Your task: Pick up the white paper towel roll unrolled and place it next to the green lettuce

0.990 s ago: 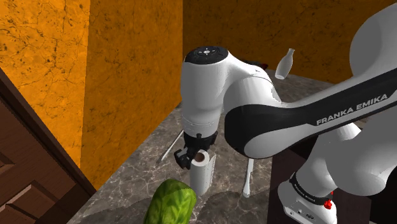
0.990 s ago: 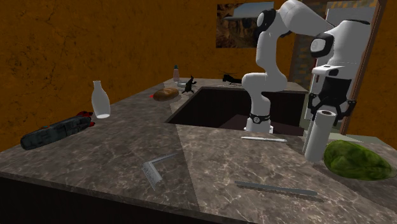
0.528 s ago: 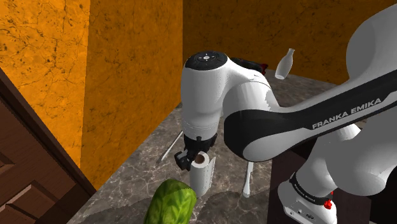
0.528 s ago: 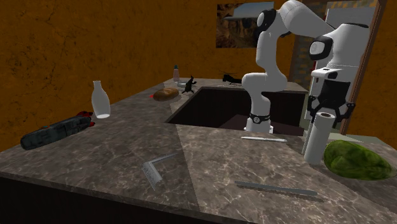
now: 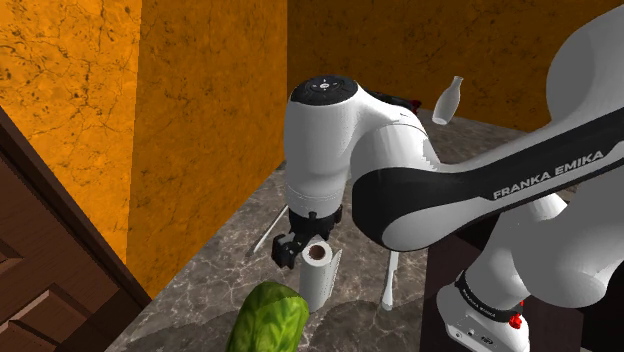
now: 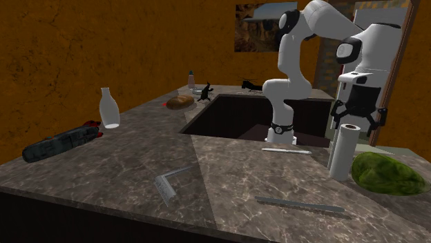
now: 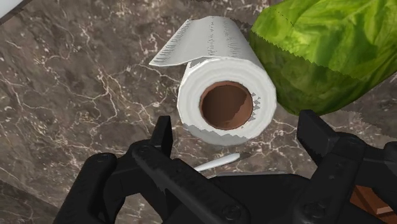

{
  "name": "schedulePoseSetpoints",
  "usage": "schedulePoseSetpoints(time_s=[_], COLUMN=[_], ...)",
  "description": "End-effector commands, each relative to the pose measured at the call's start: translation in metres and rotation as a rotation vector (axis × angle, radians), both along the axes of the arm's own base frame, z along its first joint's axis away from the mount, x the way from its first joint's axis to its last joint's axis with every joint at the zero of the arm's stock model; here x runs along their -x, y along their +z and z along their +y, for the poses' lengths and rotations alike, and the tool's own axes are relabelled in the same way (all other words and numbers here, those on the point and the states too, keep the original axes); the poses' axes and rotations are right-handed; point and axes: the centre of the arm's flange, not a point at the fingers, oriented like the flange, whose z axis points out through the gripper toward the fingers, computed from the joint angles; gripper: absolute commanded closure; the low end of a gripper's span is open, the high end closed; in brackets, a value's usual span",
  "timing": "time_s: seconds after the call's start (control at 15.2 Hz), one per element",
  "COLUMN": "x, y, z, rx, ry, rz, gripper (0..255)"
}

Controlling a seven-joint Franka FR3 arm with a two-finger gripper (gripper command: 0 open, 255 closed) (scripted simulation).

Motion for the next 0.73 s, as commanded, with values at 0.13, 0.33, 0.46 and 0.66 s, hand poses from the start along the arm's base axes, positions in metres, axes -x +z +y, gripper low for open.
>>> schedulePoseSetpoints(time_s=[0.13, 0.33, 0.46, 0.66], x=[0.003, 0.003, 0.003, 0.003], y=[0.045, 0.045, 0.045, 0.045], z=[0.003, 0.003, 0.003, 0.003], rx=[0.0, 0.0, 0.0, 0.0], ry=[0.0, 0.0, 0.0, 0.0], rz=[0.0, 0.0, 0.0, 0.0], gripper=[0, 0, 0, 0])
